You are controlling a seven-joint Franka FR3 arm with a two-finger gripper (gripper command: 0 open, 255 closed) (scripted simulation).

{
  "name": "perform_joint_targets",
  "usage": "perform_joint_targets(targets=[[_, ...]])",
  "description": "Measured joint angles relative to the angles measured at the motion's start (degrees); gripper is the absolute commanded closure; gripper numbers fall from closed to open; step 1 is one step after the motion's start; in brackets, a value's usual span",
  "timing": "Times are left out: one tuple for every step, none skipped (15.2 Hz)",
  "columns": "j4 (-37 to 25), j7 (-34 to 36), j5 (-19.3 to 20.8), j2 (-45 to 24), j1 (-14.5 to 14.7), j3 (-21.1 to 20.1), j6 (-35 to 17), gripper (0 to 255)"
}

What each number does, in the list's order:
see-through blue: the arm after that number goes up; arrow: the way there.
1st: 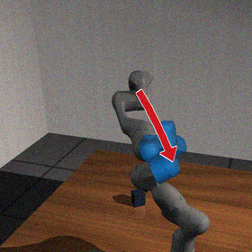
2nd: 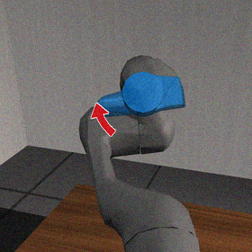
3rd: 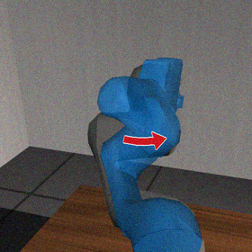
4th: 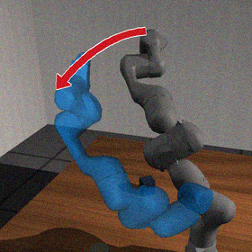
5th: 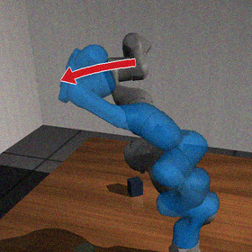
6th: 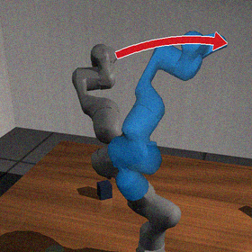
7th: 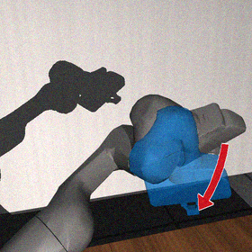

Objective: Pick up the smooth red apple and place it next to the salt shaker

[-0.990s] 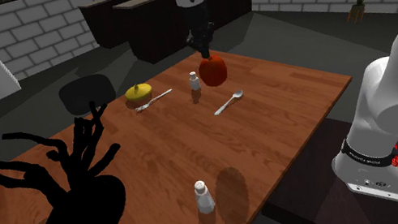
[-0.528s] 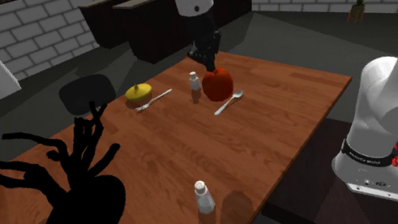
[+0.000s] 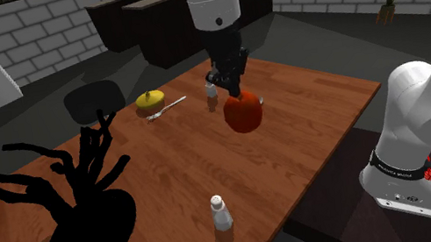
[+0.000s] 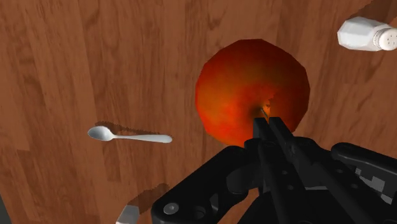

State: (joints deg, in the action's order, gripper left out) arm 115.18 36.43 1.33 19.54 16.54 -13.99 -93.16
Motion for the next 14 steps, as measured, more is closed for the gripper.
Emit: perform_joint_targets(targets=[[0.7,1.0,-0.4,0.6,0.4,-0.7,-0.1,255],[0.2,2.6,-0.9,0.5,1.1,-1.8,0.3,255],[0.2,3.8,-1.3,0.7,1.5,-2.6,0.7,255],[0.5,5.4,-1.8,1.1,2.2,-3.7,0.8,255],[0.6,6.1,-2.0,1.1,2.4,-4.2,0.7,255],[1.6,6.4,-2.2,1.5,2.6,-4.4,0.1,255],[2.3,6.6,-2.2,1.4,2.6,-4.5,-0.7,255],[3.1,6.7,-2.3,1.4,2.7,-4.6,-1.4,255],[3.7,6.9,-2.3,1.3,2.7,-4.7,-2.2,255],[4.6,7.0,-2.4,1.4,2.8,-4.8,-2.9,255],[5.3,7.0,-2.4,1.5,2.8,-4.8,-3.6,255],[5.9,7.0,-2.4,1.5,2.8,-4.8,-4.2,255],[7.0,7.0,-2.5,1.7,2.9,-4.9,-5.0,255],[7.8,7.0,-2.5,1.7,2.9,-4.9,-5.8,255]])
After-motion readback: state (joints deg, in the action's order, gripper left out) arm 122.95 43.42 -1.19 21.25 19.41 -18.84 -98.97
